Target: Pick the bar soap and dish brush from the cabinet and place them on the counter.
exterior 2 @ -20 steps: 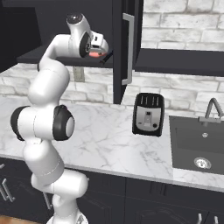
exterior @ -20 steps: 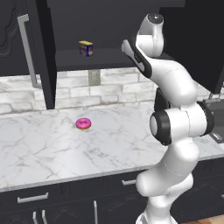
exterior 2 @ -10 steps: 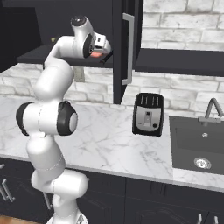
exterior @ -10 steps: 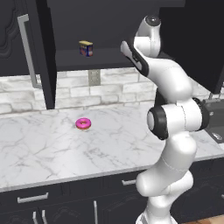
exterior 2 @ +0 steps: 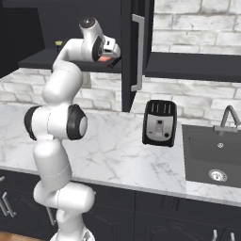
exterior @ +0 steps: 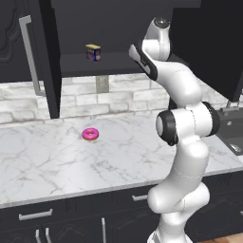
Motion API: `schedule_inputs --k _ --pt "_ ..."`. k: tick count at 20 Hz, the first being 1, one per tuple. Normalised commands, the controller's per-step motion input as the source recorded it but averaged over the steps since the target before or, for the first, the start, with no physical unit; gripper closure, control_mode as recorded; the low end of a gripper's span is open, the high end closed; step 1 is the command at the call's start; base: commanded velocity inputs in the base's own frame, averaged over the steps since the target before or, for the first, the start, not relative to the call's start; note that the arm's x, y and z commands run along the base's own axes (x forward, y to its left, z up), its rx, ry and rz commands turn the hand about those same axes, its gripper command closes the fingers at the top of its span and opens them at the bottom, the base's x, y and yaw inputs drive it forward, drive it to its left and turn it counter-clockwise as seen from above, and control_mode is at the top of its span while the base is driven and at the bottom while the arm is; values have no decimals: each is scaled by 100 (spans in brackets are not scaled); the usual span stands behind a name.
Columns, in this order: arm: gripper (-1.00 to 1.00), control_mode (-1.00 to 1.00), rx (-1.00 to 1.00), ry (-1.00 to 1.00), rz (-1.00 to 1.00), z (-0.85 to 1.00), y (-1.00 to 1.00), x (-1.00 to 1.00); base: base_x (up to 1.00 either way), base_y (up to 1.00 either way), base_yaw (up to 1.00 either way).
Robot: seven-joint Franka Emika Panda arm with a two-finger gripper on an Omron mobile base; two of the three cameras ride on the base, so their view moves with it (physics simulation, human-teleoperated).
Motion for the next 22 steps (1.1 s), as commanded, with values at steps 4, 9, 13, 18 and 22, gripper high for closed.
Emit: schedule_inputs --k 4,9,13,18,22 --pt "100 -100 0 8 -2 -18 0 25 0 0 0" --pt "100 -100 0 2 0 -14 0 -2 0 0 0" --pt "100 -100 0 0 0 -27 0 -31 0 0 0" --pt "100 -100 0 -5 0 -45 0 -55 0 0 0" --pt "100 -100 0 -13 0 -39 0 -68 0 0 0"
